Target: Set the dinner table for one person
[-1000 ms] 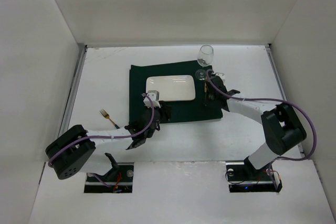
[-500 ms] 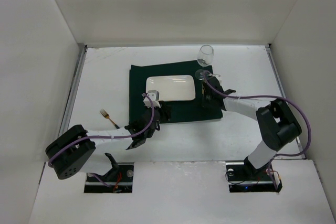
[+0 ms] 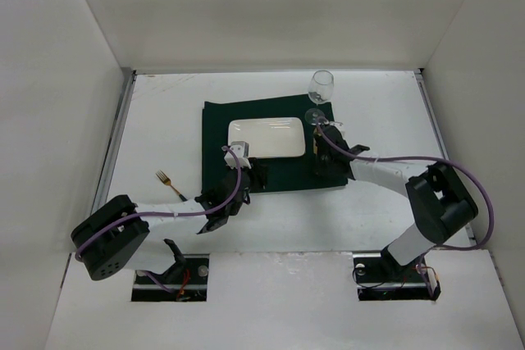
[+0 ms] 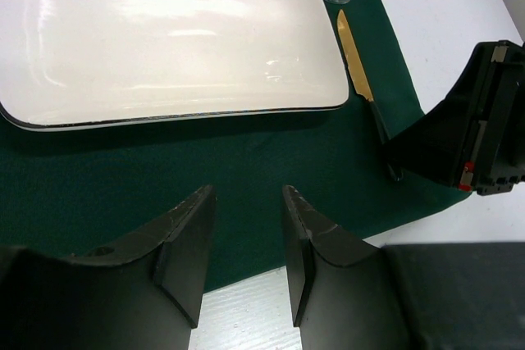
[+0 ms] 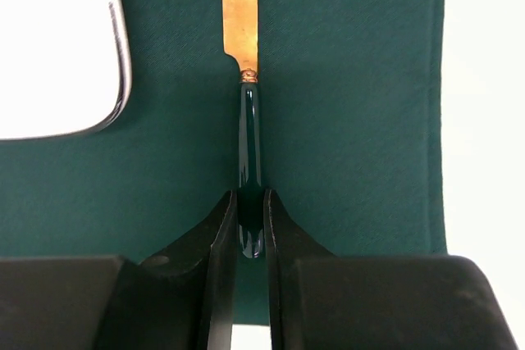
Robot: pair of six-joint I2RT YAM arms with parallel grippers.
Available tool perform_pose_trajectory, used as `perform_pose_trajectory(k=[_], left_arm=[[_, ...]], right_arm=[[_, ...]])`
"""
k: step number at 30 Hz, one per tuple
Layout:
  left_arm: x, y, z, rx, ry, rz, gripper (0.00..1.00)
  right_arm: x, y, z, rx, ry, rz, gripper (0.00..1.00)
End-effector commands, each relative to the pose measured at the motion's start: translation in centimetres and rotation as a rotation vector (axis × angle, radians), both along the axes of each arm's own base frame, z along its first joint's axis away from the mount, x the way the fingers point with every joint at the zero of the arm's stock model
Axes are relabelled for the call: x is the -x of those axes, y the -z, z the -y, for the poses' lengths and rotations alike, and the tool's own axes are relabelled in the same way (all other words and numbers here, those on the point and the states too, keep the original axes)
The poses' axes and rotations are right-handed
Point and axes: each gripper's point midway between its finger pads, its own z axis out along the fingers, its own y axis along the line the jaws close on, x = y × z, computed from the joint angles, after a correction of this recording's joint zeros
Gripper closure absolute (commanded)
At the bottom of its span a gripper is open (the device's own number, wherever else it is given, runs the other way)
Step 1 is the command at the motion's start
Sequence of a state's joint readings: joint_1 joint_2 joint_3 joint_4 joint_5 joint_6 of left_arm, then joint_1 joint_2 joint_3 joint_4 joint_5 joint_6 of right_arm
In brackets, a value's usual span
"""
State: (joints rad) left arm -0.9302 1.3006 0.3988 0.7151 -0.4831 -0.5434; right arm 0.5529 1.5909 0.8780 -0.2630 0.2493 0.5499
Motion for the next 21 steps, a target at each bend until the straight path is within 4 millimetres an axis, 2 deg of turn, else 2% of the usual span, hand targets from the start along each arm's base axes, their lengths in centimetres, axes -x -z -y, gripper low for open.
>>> perform_pose_trajectory(k=[1,14,21], left_arm=[[-0.2,-1.0,0.3,0.043,-0.013,0.032,0.65],[-0.2,-1.0,0.3,0.043,-0.012,0.032,0.65],[-0.2,-1.1,0.2,0.044,-0.015,0.036,0.65]], right_arm=[[1.0,-0.8,-0.3,-0.02,-0.011,0.001,0.89],[1.6,0.7,0.1,-0.004,0.002,-0.034,0.87],[1.3,-1.2,0.5,-0.013,0.017,0.027,0.6]])
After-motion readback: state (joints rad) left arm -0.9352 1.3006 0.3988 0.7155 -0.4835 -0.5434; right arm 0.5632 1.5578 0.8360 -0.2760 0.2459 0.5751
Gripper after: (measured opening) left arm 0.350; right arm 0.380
